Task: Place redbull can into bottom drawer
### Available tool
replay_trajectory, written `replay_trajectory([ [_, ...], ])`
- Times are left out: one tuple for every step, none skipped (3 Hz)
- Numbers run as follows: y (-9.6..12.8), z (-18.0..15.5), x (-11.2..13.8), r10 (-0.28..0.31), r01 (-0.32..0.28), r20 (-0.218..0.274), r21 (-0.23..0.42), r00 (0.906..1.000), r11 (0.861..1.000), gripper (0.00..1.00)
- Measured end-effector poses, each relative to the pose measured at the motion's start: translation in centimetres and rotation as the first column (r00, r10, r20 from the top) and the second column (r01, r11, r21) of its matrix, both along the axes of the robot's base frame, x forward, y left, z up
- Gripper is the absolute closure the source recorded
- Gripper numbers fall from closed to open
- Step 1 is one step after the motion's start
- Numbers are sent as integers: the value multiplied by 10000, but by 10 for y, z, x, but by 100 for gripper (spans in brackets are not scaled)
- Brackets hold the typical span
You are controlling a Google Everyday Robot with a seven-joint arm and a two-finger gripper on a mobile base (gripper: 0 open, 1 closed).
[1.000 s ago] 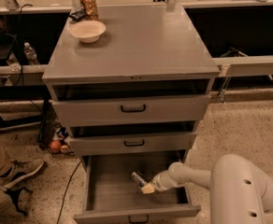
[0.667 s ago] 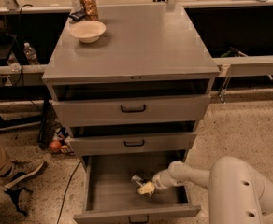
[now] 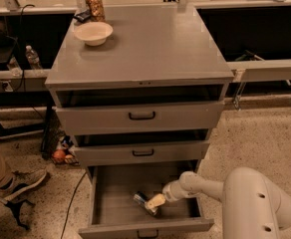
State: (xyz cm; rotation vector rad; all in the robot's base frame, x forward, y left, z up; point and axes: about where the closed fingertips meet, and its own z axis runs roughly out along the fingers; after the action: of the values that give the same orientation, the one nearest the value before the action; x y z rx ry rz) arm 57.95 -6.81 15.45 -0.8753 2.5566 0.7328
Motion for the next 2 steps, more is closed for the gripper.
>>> replay_trajectory([
  [-6, 6, -1, -51, 52, 62, -100, 10000, 9999, 0],
  [-85, 75, 5, -1000, 1128, 1030, -1270, 9896, 9855, 0],
])
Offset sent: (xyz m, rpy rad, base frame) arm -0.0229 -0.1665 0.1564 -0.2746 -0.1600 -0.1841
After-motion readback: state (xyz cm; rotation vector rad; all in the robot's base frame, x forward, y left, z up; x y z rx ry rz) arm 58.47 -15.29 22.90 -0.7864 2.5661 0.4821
